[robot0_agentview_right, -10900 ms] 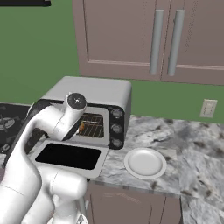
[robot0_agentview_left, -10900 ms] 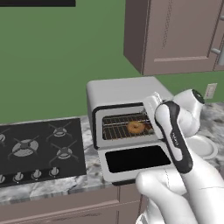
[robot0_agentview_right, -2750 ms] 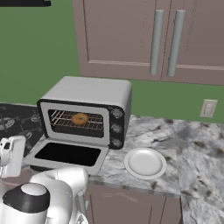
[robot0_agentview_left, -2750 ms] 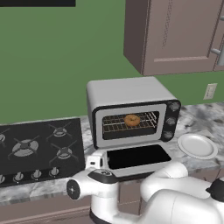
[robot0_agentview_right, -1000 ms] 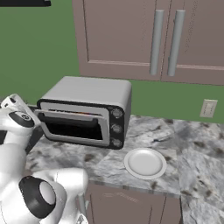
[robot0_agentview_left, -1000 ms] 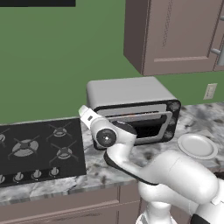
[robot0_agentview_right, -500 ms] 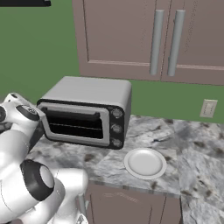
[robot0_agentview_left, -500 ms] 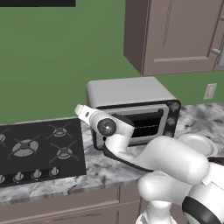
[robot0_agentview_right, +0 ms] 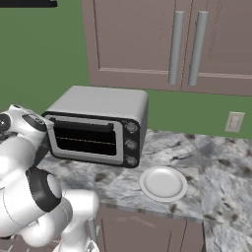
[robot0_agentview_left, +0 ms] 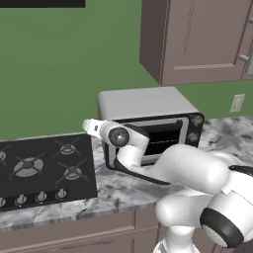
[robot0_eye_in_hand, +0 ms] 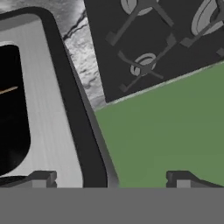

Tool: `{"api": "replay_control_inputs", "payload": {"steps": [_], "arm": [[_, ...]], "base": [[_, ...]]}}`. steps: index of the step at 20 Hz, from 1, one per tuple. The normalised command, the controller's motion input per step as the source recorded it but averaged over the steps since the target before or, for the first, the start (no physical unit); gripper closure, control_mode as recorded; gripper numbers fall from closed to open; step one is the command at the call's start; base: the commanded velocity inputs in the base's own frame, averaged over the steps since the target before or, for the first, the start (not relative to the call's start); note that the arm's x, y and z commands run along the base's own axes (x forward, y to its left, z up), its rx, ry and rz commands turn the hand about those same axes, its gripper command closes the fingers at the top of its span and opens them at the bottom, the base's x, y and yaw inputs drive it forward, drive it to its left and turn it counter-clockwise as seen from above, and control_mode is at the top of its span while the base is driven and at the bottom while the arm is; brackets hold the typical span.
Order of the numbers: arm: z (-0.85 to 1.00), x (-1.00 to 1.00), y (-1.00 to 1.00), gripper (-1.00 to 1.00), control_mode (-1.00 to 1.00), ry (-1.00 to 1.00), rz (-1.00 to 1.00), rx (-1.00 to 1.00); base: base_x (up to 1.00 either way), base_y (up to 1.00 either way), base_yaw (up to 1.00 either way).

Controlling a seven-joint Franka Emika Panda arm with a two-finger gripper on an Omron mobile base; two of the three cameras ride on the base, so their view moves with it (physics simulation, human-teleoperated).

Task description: Pick up the bagel from the plate, place it on the toaster oven rack, close the door, and set the timer.

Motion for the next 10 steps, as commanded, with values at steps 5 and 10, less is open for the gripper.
{"api": "replay_control_inputs", "payload": {"steps": [5, 10], "arm": [[0.0, 0.36, 0.0, -1.0, -1.0, 0.0, 0.1, -0.15], [0.39, -0.31, 0.0, -1.0, -1.0, 0.0, 0.13, -0.15]], "base": [[0.0, 0.0, 0.0], [0.0, 0.0, 0.0]]}}
